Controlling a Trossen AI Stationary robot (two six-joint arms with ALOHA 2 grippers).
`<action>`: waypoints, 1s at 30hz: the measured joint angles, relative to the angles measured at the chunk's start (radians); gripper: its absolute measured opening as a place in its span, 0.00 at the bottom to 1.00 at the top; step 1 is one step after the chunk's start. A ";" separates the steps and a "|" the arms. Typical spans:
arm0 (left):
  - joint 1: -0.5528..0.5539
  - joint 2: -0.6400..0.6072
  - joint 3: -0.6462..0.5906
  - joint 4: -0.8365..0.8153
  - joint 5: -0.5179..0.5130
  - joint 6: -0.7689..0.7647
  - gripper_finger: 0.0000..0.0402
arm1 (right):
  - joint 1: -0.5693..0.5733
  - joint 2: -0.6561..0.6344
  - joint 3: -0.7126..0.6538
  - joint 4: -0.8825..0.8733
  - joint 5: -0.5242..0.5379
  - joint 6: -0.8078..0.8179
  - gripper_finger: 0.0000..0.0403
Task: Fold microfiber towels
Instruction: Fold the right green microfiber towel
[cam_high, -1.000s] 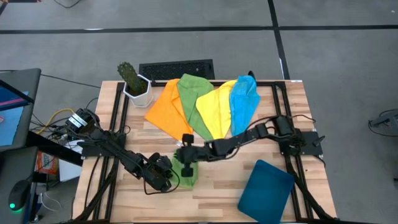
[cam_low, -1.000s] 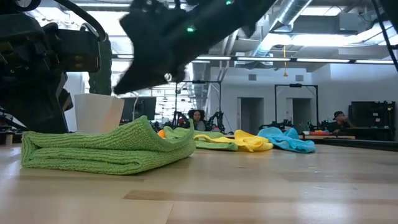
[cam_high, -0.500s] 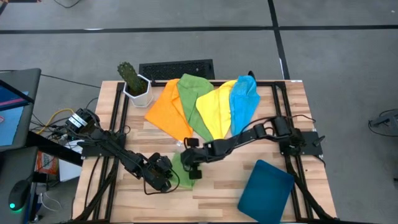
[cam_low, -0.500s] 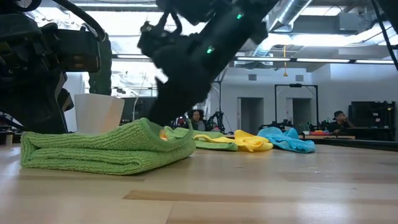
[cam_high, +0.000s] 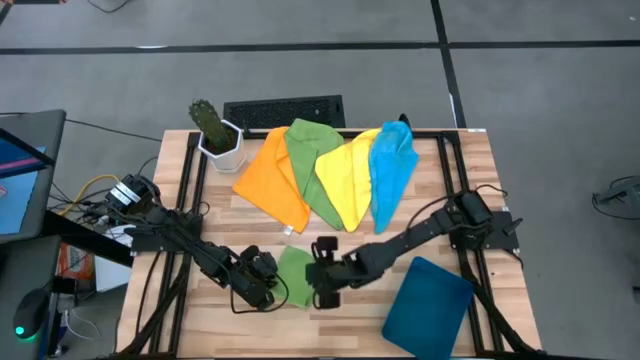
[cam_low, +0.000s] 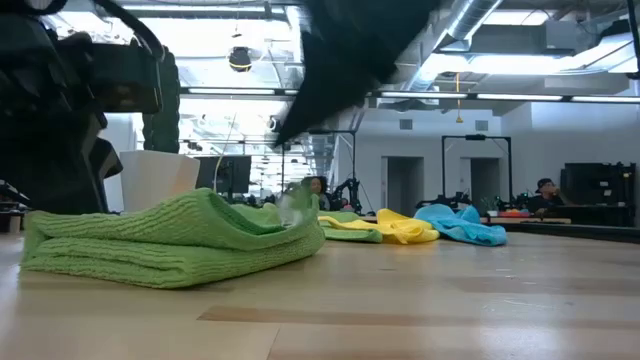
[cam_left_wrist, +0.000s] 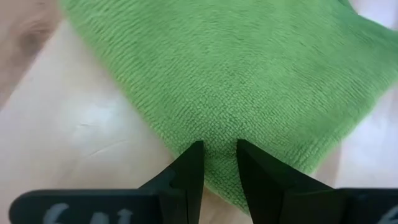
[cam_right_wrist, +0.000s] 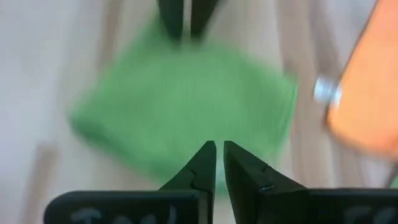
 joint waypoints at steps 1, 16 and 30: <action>0.000 -0.005 0.003 0.000 0.006 0.006 0.22 | 0.008 0.000 -0.001 0.059 0.021 -0.022 0.14; -0.032 -0.120 0.023 0.071 -0.086 0.110 0.22 | -0.033 0.003 -0.397 0.709 0.118 0.107 0.14; -0.101 0.111 0.023 0.141 -0.206 0.003 0.22 | -0.042 0.003 -0.508 0.730 0.123 0.172 0.14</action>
